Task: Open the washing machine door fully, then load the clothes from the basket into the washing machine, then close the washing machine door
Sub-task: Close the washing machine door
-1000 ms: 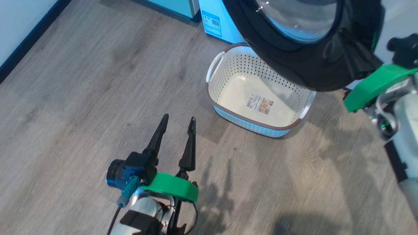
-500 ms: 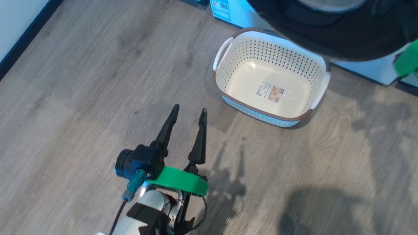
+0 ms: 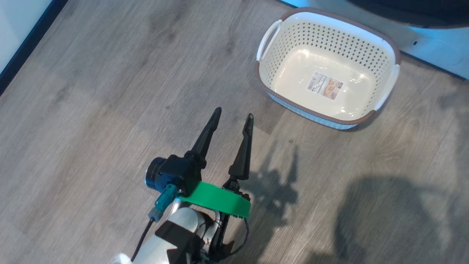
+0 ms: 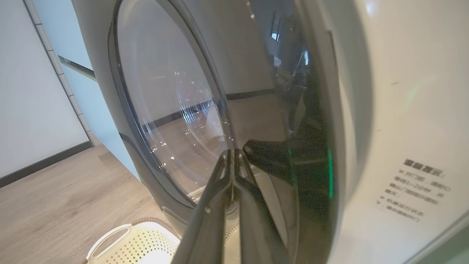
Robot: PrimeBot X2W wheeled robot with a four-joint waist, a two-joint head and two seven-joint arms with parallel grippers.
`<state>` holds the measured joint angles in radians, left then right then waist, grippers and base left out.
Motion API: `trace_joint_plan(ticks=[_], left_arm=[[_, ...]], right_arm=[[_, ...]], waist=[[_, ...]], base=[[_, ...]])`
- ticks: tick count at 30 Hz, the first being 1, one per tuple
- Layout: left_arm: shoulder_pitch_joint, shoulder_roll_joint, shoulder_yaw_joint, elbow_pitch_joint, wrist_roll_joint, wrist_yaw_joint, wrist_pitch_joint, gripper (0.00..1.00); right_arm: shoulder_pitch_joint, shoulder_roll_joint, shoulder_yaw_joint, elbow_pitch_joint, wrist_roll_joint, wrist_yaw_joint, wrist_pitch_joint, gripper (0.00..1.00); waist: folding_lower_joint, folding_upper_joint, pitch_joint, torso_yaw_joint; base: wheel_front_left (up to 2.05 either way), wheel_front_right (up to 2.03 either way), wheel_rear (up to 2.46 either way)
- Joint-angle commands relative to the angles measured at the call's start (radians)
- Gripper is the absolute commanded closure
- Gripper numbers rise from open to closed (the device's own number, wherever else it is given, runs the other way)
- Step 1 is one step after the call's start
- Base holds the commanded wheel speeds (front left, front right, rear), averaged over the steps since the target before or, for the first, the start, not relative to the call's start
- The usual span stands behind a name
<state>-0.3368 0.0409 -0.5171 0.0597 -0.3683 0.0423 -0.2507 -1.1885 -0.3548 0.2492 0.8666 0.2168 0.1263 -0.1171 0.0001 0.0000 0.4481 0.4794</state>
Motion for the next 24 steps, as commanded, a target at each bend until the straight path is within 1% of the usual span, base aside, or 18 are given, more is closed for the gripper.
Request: trace_joint_plan(ticks=[1,8,14,20,24], left_arm=[[-0.027,0.009,0.021,-0.038,-0.008,0.006,-0.011,0.00],[-0.042,0.009,-0.001,-0.048,-0.017,0.015,-0.011,0.00],[-0.045,0.009,-0.010,-0.049,-0.023,0.020,-0.011,0.00],[-0.046,0.009,-0.009,-0.048,-0.024,0.023,-0.011,0.00],[-0.046,0.009,-0.005,-0.043,-0.024,0.023,-0.011,0.00]], right_arm=[[-0.053,-0.007,-0.006,-0.015,-0.013,0.004,-0.003,1.00],[-0.120,-0.027,-0.035,0.041,-0.050,0.004,-0.023,1.00],[-0.162,-0.030,-0.063,0.096,-0.083,0.004,-0.059,1.00],[-0.180,-0.013,-0.069,0.132,-0.100,0.004,-0.083,1.00],[-0.166,0.005,-0.050,0.143,-0.098,0.004,-0.100,1.00]], waist=[[-0.0001,0.0000,0.015,0.013],[-0.0001,0.0000,0.034,0.031],[-0.0001,0.0000,0.037,0.040],[-0.0001,0.0000,0.039,0.040],[-0.0001,0.0000,0.033,0.034]], base=[[0.00,0.00,0.00],[0.00,0.00,0.00],[0.00,0.00,0.00],[0.00,0.00,0.00],[0.00,0.00,0.00]])
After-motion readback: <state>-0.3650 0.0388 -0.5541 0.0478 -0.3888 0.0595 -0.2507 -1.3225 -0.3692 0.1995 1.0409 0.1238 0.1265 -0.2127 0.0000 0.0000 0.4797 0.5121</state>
